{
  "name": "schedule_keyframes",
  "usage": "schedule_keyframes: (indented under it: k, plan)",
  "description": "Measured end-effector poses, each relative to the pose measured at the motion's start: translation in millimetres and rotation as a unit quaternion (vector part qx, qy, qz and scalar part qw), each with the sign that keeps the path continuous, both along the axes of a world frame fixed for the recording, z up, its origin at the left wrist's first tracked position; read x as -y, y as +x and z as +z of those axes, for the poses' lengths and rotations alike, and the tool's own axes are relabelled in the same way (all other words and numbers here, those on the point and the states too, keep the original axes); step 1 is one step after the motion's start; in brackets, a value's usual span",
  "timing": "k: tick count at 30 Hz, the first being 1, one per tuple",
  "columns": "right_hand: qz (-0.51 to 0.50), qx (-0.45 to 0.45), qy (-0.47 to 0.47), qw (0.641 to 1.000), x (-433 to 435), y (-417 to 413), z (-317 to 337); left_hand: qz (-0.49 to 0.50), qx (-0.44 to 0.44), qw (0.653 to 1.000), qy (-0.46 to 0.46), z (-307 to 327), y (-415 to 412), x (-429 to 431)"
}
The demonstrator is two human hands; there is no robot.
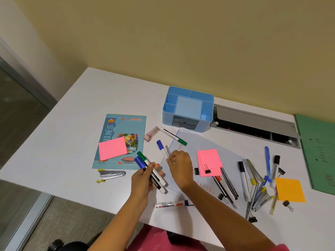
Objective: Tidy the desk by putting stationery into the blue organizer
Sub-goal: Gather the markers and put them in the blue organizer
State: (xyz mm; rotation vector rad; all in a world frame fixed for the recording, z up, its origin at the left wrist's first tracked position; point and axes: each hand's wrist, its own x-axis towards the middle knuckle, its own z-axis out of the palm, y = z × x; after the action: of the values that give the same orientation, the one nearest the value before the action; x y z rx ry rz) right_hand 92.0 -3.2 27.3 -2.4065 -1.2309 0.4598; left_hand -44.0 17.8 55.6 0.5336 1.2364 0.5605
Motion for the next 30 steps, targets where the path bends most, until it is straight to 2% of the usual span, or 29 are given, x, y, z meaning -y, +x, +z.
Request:
schedule_keyframes:
  k: [5,8,12,15,18,20,25,30]
  plan:
    - [0.016,0.044,-0.056,0.997,0.5,-3.6,-12.1,0.005,0.006,1.000,-0.014,-2.6,-4.7,-1.2]
    - [-0.018,0.021,-0.060,0.998,3.7,-2.7,-13.2,0.010,0.009,1.000,-0.024,-2.7,-6.5,-2.5]
    - [-0.062,-0.040,0.015,0.997,13.0,-1.4,-3.3,0.015,0.021,0.999,-0.042,-1.2,-5.1,-5.3]
    - [-0.080,-0.087,0.130,0.984,26.3,-7.5,11.6,-0.004,0.025,0.999,-0.038,0.6,-2.6,-5.8]
    - [-0.015,-0.049,0.227,0.973,43.5,-20.9,26.2,-0.026,0.031,0.999,-0.034,3.9,2.7,-4.6]
    - [0.023,0.000,0.234,0.972,52.2,-29.4,28.3,-0.042,0.029,0.998,-0.030,6.0,6.8,-3.2]
    - [-0.002,-0.064,0.182,0.981,60.0,-39.1,23.1,-0.081,0.012,0.997,-0.014,7.7,14.5,0.1]
    - [0.024,-0.074,0.208,0.975,55.1,-28.6,26.2,-0.065,-0.017,0.998,-0.017,5.5,19.6,-0.1]
